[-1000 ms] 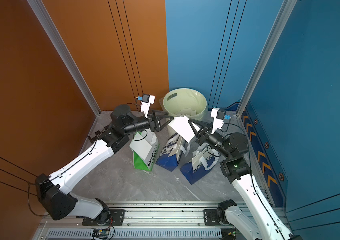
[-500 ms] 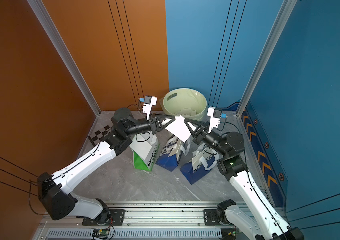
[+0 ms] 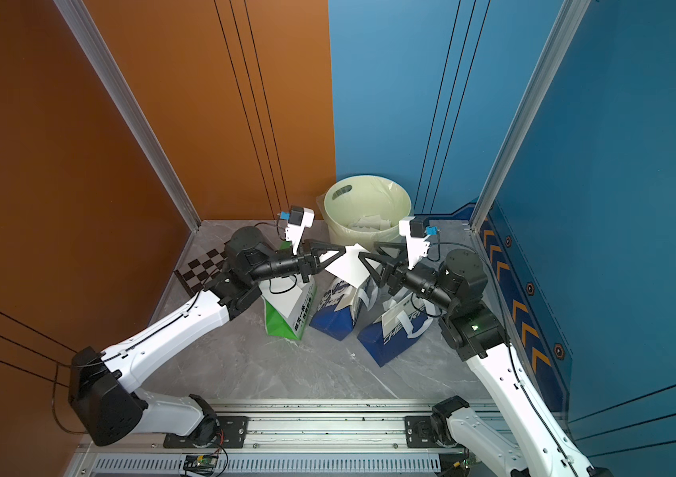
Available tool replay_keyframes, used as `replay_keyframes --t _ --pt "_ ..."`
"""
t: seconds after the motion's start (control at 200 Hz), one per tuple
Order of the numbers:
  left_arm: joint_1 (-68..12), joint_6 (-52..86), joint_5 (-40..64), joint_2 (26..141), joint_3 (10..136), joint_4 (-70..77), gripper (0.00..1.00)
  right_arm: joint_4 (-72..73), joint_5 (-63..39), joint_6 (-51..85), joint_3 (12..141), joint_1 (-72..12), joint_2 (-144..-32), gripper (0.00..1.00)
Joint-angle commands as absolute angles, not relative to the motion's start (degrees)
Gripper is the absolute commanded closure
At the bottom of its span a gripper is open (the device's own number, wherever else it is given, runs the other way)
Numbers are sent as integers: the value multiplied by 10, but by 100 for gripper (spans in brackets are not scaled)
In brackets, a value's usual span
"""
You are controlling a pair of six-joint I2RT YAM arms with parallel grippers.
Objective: Shred takeout receipts and throw away
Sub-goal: Shred the takeout receipt.
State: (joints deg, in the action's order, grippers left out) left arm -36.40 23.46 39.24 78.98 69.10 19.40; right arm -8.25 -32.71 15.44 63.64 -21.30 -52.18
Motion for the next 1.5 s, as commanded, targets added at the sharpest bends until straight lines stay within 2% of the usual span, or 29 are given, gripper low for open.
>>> replay_keyframes --t 0.0,0.135,0.33,0.495,0.671,0.811,1.036,1.076,1.201,1.371,1.496 --pt "-357 120 410 767 690 158 100 -248 -295 27 684 -218 -528 38" --pt "-356 95 460 769 694 150 100 -313 -303 -12 734 -236 -568 37" --pt "-356 96 504 771 703 150 100 -318 -351 -17 760 -266 -599 39" --pt "-362 100 518 771 708 150 100 -315 -372 -15 775 -277 -614 55" --pt "-365 107 529 773 713 151 100 -305 -373 -13 776 -286 -615 63" --pt "-366 113 531 774 712 151 100 -304 -367 -13 775 -288 -615 73" --pt "-367 134 538 772 713 151 100 -297 -357 -18 775 -295 -615 98" --pt "-367 142 537 772 714 151 100 -295 -347 -25 776 -298 -613 100" --pt "-368 197 481 767 718 151 100 -290 -273 -82 766 -323 -602 100" --pt "-365 371 361 766 718 140 100 -243 -169 -179 732 -367 -576 100" --pt "-356 428 304 766 747 34 100 -209 -142 -244 708 -396 -560 100"
